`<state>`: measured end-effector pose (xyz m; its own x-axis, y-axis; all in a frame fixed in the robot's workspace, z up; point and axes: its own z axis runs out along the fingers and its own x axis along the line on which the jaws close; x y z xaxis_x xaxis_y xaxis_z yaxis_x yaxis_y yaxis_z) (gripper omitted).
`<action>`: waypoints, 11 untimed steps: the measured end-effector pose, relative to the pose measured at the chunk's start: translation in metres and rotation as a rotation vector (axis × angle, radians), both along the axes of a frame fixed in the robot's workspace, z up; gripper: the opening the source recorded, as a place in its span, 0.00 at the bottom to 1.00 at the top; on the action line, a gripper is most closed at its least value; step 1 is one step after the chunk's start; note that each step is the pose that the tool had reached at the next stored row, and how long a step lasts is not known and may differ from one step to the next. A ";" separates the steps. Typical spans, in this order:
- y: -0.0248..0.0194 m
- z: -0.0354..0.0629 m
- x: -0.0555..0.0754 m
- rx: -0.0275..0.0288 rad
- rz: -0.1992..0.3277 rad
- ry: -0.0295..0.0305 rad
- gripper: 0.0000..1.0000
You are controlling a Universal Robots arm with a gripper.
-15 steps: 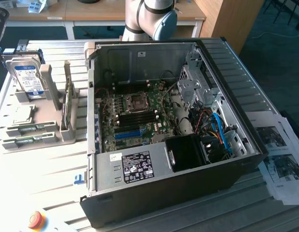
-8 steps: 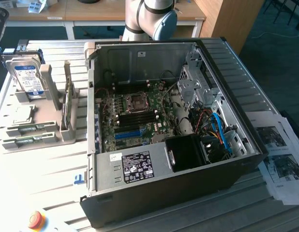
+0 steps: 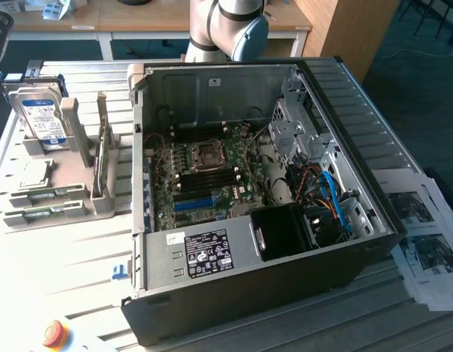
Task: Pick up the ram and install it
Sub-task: 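Pick up the ram and move it above insertion slot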
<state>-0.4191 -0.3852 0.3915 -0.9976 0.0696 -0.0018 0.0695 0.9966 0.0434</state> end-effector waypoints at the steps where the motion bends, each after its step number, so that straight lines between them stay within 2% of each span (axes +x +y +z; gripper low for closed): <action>1: 0.0000 0.0000 0.000 0.0000 0.005 0.0001 0.10; 11: 0.0000 -0.0002 0.000 0.0000 0.109 0.0000 0.10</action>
